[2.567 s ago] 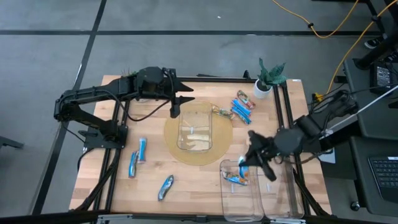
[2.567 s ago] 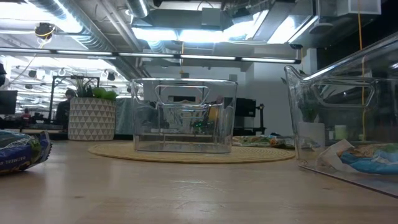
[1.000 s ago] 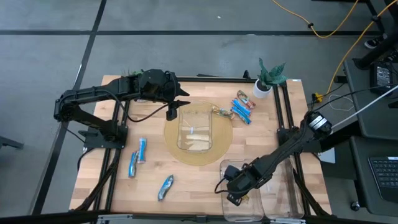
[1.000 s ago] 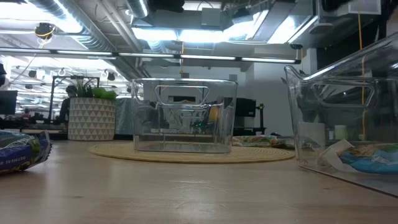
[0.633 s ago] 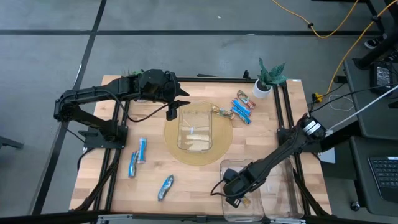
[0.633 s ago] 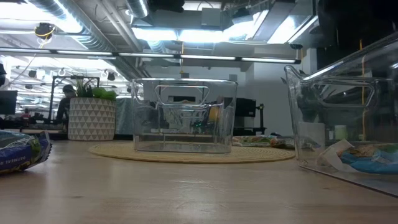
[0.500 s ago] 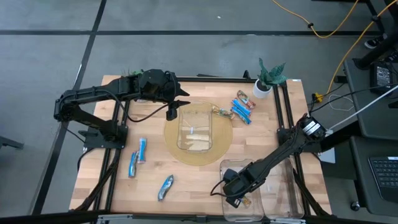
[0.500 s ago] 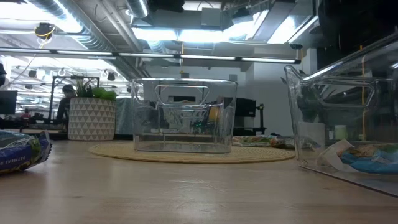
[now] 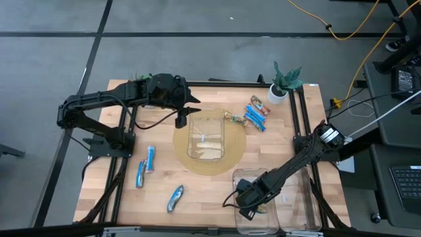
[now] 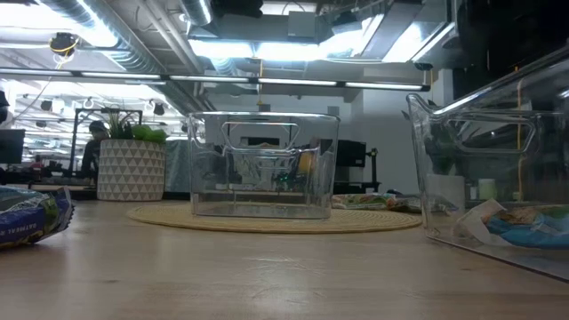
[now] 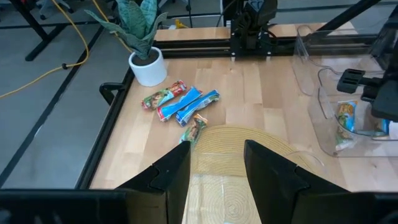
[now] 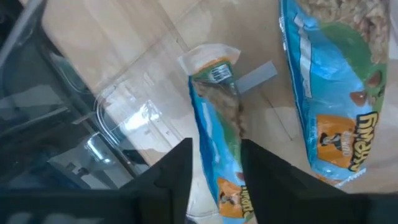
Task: Pick and place Granola Bars by type
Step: Put the blue granola bar pack into the top transparent bin
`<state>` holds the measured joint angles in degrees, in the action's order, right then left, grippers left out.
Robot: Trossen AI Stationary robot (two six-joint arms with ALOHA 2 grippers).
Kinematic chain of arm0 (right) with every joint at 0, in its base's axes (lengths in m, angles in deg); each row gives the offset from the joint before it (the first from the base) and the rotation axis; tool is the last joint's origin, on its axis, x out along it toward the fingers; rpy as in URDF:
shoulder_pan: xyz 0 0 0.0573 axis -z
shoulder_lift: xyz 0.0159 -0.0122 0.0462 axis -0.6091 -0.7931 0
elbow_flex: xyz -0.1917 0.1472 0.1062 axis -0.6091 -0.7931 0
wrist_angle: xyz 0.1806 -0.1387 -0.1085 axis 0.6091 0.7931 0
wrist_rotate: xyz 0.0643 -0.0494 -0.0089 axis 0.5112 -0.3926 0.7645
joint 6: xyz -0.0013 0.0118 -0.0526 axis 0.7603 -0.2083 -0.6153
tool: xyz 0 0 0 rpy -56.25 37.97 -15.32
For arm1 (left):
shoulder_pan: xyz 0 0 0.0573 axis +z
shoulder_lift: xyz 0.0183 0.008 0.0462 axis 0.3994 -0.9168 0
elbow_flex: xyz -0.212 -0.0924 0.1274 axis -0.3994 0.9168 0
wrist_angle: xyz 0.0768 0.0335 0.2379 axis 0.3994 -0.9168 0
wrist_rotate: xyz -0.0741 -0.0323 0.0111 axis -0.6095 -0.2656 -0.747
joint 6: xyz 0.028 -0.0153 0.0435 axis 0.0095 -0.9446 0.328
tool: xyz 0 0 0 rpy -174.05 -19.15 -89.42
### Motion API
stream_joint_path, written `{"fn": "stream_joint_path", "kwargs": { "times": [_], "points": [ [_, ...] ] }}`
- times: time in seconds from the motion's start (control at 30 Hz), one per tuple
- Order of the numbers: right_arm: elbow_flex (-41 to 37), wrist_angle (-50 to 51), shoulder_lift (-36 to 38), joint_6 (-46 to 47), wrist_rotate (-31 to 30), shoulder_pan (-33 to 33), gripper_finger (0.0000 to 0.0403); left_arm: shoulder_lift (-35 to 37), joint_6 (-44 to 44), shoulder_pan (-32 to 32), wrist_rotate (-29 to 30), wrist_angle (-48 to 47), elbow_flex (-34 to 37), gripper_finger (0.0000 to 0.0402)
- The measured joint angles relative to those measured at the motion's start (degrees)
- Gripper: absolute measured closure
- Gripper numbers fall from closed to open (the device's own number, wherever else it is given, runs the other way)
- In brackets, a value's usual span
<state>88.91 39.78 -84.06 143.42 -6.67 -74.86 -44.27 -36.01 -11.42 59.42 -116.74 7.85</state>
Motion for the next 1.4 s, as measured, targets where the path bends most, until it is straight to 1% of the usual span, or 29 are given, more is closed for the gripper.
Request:
{"fn": "stream_joint_path", "kwargs": {
  "times": [0.13,0.3,0.43,0.57,0.7,0.87,0.97,1.17,1.27,1.4],
  "points": [
    [0.00,1.27,0.00,0.01,0.36,0.00,0.0222,0.00,0.32,0.00,0.10,-2.09,0.00,0.0258],
    [0.00,6.99,0.24,-0.05,3.19,0.04,0.0177,0.20,1.07,0.02,5.07,-7.42,0.01,0.0258],
    [0.00,12.72,2.35,-2.73,2.03,0.04,0.0155,0.20,0.48,0.00,6.35,-12.40,0.02,0.0258],
    [0.00,20.07,6.50,-5.61,-3.44,0.52,0.0150,0.20,-3.09,-0.57,4.75,-18.26,0.02,0.0258],
    [0.00,26.36,11.73,-8.43,-12.62,2.45,0.0150,0.20,-6.98,-2.19,4.70,-23.24,0.04,0.0258],
    [0.00,28.34,18.81,-15.25,-26.37,6.32,0.0150,0.22,-10.64,-6.05,6.11,-24.82,0.97,0.0258],
    [0.00,28.24,22.81,-20.83,-31.77,9.38,0.0150,0.22,-13.97,-8.46,6.35,-25.13,1.52,0.0258],
    [0.00,27.16,29.67,-33.22,-35.50,15.20,0.0150,0.27,-22.08,-13.53,10.45,-25.08,1.55,0.0258],
    [0.00,25.04,32.38,-40.70,-37.67,17.67,0.0150,0.44,-26.42,-16.19,12.56,-25.06,1.55,0.0258],
    [0.00,20.38,35.12,-49.56,-38.25,20.91,0.0150,0.42,-34.50,-20.09,16.25,-25.04,1.55,0.0258]
  ]
}}
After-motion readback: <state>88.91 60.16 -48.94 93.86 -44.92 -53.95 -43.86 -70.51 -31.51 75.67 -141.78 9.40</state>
